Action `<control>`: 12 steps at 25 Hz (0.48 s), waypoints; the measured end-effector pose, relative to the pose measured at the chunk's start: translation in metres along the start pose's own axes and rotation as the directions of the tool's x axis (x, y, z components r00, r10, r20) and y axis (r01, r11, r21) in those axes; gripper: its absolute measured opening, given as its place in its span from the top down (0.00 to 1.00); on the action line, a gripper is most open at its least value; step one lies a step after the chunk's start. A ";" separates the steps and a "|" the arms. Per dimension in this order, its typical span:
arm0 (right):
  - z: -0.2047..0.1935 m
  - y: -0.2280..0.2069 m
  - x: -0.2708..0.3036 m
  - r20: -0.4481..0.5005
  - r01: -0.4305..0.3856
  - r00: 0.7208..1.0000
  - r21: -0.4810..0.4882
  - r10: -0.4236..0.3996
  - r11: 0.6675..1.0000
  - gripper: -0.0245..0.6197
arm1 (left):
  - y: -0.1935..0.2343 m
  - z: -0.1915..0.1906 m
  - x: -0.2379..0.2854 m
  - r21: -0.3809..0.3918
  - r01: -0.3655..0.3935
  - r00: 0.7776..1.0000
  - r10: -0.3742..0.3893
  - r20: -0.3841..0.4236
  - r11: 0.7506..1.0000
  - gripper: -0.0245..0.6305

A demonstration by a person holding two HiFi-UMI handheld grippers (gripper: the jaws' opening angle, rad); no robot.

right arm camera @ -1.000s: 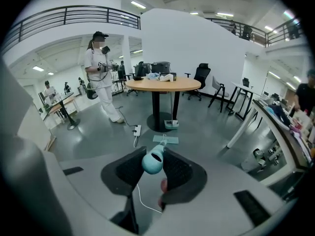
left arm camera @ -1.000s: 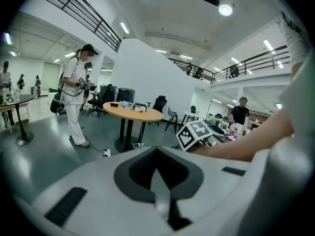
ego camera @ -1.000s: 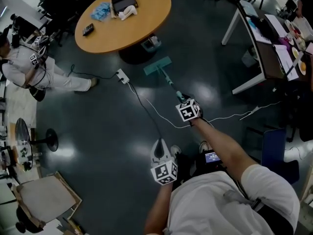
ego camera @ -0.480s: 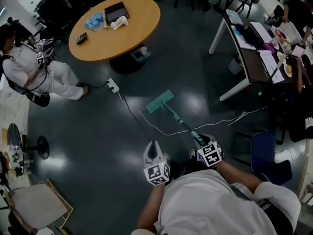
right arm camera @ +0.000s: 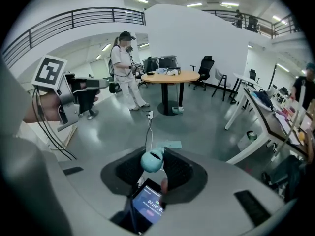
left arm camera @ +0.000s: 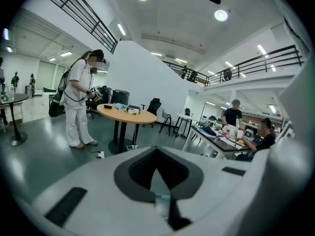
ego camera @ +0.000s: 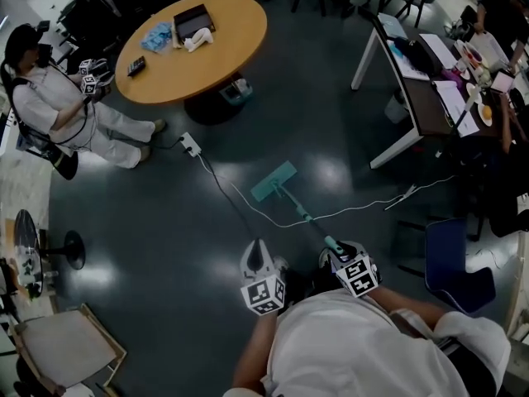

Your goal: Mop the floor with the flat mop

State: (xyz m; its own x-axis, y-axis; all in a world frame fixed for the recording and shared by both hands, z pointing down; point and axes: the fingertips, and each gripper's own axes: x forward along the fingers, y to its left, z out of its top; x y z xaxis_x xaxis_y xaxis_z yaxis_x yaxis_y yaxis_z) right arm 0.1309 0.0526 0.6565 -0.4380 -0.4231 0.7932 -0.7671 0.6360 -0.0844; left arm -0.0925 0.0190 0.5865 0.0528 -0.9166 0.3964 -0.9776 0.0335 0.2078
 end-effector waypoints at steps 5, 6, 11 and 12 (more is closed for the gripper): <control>0.007 0.004 0.052 -0.014 0.012 1.000 0.011 -0.012 1.000 0.78 | 0.011 -0.004 -0.006 0.005 -0.020 1.000 0.020 -0.013 1.000 0.96; 0.018 0.005 0.068 -0.003 0.018 1.000 -0.003 -0.018 1.000 0.78 | 0.014 -0.005 -0.006 0.002 -0.026 1.000 0.026 -0.016 1.000 0.96; 0.092 -0.001 0.158 0.071 0.040 0.997 -0.029 -0.038 0.999 0.78 | 0.029 -0.001 -0.003 -0.010 -0.057 0.998 0.057 -0.016 0.998 0.96; 0.105 -0.004 0.175 0.073 0.048 0.996 -0.026 -0.046 0.998 0.79 | 0.030 0.000 -0.003 -0.012 -0.059 0.998 0.059 -0.016 0.998 0.96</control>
State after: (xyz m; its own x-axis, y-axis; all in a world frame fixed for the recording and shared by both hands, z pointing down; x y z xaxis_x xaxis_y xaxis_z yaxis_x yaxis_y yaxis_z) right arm 0.0081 -0.0916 0.7322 -0.4352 -0.4984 0.7498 -0.7747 0.6316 -0.0298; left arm -0.1225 0.0230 0.5911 -0.0013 -0.9065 0.4222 -0.9765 0.0922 0.1949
